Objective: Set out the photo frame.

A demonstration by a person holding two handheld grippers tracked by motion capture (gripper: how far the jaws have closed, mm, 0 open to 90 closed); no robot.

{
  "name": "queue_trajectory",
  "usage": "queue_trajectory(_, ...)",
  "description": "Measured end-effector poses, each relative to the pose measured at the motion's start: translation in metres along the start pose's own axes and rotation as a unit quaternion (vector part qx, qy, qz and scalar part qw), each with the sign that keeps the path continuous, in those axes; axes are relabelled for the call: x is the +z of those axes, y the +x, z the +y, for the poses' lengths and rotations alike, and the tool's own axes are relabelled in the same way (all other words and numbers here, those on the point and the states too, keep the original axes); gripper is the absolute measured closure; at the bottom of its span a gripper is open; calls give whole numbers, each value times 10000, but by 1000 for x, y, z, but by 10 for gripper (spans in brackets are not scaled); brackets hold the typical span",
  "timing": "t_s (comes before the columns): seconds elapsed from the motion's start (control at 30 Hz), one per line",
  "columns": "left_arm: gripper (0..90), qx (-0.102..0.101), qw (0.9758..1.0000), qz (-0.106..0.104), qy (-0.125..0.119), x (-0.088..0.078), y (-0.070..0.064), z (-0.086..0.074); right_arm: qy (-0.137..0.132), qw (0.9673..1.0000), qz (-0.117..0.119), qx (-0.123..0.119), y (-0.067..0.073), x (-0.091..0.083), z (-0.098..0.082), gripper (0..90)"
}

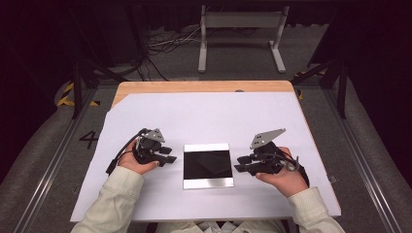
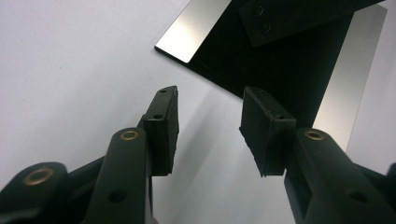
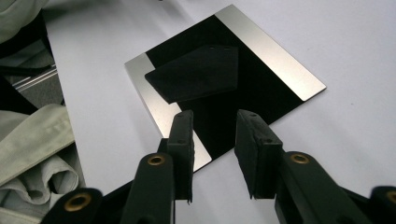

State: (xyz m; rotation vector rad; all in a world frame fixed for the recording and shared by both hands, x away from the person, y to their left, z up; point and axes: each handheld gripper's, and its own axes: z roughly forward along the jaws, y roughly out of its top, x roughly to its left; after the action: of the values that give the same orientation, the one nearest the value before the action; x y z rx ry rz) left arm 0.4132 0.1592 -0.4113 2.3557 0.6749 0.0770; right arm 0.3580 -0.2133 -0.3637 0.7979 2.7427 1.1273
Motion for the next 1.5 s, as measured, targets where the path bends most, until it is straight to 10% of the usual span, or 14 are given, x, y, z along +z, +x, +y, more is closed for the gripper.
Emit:
queue_trajectory(0.43, 569, 8, 10000, 21, 10, 1, 0, 0, -207, 9962, 10, 849, -6, -9, 4, 553)
queue_trajectory(0.63, 567, 17, 10000, 20, 43, 0, -1, 0, -260, 9895, 35, 1421, -13, -9, 3, 529)
queue_trajectory(0.97, 566, -8, 10000, 40, 24, 0, -1, -1, -458, 9839, -111, 1724, -18, -10, 1, 515)
queue_trajectory(1.2, 560, 6, 10000, 34, 31, 0, -1, -1, -684, 9729, -276, 2192, -19, -6, -2, 517)
queue_trajectory(1.5, 557, 0, 10000, 43, 35, 1, -1, -1, -700, 9709, -342, 2265, -18, 0, -2, 508)
